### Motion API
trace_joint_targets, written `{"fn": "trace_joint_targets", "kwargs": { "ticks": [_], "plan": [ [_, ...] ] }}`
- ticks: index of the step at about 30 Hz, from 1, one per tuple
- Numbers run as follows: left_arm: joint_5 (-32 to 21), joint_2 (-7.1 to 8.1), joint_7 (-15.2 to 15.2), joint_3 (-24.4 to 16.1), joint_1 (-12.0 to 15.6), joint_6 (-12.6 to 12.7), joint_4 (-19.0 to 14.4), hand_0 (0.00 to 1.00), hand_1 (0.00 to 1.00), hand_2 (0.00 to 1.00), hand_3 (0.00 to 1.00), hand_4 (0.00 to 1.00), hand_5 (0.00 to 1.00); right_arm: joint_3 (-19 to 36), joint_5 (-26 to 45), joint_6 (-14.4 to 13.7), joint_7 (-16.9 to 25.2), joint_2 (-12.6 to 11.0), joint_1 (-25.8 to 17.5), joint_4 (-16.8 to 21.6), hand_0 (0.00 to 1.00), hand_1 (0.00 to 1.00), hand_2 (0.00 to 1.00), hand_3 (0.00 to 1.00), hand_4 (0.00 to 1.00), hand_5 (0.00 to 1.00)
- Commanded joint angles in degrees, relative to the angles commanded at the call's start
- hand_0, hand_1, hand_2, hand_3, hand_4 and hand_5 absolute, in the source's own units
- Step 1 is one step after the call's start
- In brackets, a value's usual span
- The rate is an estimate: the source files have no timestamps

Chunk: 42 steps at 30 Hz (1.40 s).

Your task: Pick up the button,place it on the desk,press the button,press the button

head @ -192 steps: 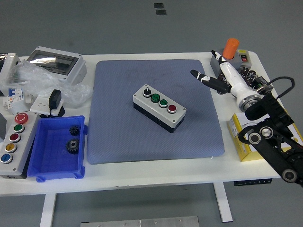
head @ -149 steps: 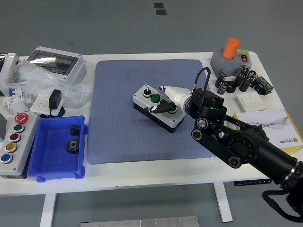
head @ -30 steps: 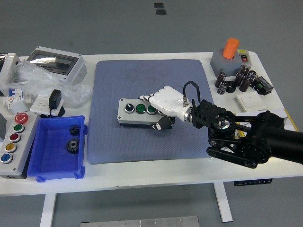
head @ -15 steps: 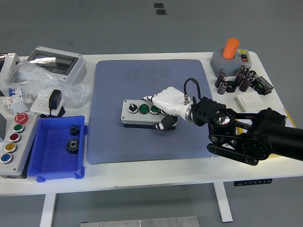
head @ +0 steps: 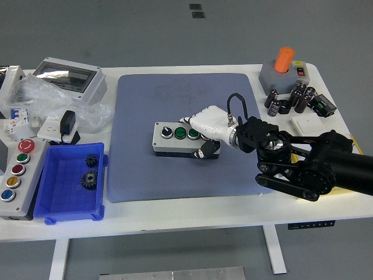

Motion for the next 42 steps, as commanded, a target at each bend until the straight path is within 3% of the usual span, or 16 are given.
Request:
{"fn": "trace_joint_targets", "kwargs": {
  "ticks": [2, 13, 14, 19, 20, 26, 42],
  "plan": [
    [-0.02, 0.02, -0.07, -0.09, 0.02, -0.16, 0.00, 0.587, 0.544, 0.521, 0.578, 0.518, 0.199, 0.08, 0.09, 0.28, -0.01, -0.02, 0.06, -0.03, 0.723, 0.700, 0.808, 0.947, 0.539, 0.002],
    [-0.01, 0.10, -0.59, -1.14, 0.18, -1.34, 0.00, 0.588, 0.538, 0.517, 0.576, 0.498, 0.180, 0.67, 0.26, 2.37, -0.67, 0.07, 0.39, 0.02, 0.728, 0.708, 0.828, 0.974, 0.561, 0.002],
    [0.01, 0.12, -0.60, -1.19, 0.19, -1.40, 0.00, 0.588, 0.541, 0.519, 0.577, 0.506, 0.185, 0.65, 0.27, 2.48, -0.71, 0.10, 0.41, 0.03, 0.735, 0.720, 0.871, 0.998, 0.588, 0.002],
    [-0.09, 0.23, -0.68, -1.34, 0.28, -1.72, 0.00, 0.588, 0.541, 0.519, 0.577, 0.506, 0.185, 0.51, 0.35, 2.98, -0.93, 0.18, 0.52, 0.12, 0.735, 0.720, 0.871, 0.998, 0.588, 0.002],
    [-0.12, 0.24, -0.69, -1.38, 0.30, -1.87, 0.00, 0.588, 0.539, 0.519, 0.580, 0.495, 0.168, 0.50, 0.37, 3.09, -0.97, 0.19, 0.54, 0.12, 0.761, 0.748, 0.921, 0.998, 0.611, 0.002],
    [-0.17, 0.21, -0.68, -1.78, 0.44, -2.86, 0.00, 0.588, 0.537, 0.516, 0.578, 0.486, 0.158, 0.38, 0.65, 3.82, -1.21, 0.16, 0.60, 0.08, 0.772, 0.761, 0.954, 0.998, 0.623, 0.002],
    [-0.38, 0.17, -0.56, -2.51, 0.48, -5.82, 0.00, 0.592, 0.536, 0.514, 0.578, 0.481, 0.146, 1.24, 1.25, 6.63, -1.99, -0.23, 1.23, 0.34, 0.777, 0.764, 0.974, 0.998, 0.652, 0.002]
  ]
}}
